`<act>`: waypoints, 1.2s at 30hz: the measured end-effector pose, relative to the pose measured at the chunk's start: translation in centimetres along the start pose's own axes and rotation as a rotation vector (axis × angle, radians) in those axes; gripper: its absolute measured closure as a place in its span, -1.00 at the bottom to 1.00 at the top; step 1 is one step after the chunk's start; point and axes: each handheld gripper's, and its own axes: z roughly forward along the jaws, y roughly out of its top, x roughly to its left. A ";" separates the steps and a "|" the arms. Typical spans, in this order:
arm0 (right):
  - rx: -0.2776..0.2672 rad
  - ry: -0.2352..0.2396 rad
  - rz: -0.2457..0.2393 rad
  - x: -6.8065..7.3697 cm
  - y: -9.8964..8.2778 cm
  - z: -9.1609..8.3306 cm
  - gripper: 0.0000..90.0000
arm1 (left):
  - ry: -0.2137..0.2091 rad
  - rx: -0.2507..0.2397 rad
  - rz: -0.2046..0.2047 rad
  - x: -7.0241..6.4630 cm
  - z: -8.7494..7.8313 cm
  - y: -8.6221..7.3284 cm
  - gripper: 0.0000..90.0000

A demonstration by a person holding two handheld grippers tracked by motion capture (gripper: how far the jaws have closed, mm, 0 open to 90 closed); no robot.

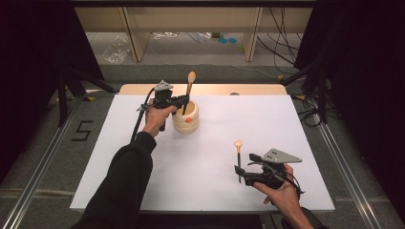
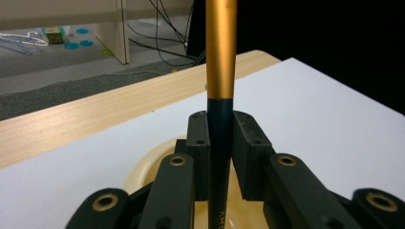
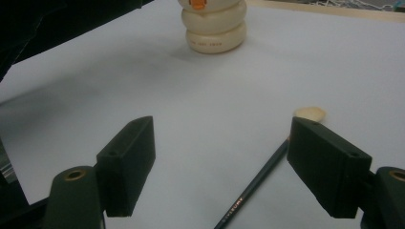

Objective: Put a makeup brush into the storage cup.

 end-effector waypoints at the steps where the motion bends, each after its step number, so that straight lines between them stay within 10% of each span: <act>1: -0.002 -0.005 -0.005 0.0 0.0 0.0 -0.43 | 0.008 0.016 -0.005 -0.1 0.0 -0.1 0.70; 36: 0.004 -0.009 -0.005 -0.1 0.0 0.0 -0.43 | 0.072 0.072 0.019 -1.2 -3.8 1.1 -0.63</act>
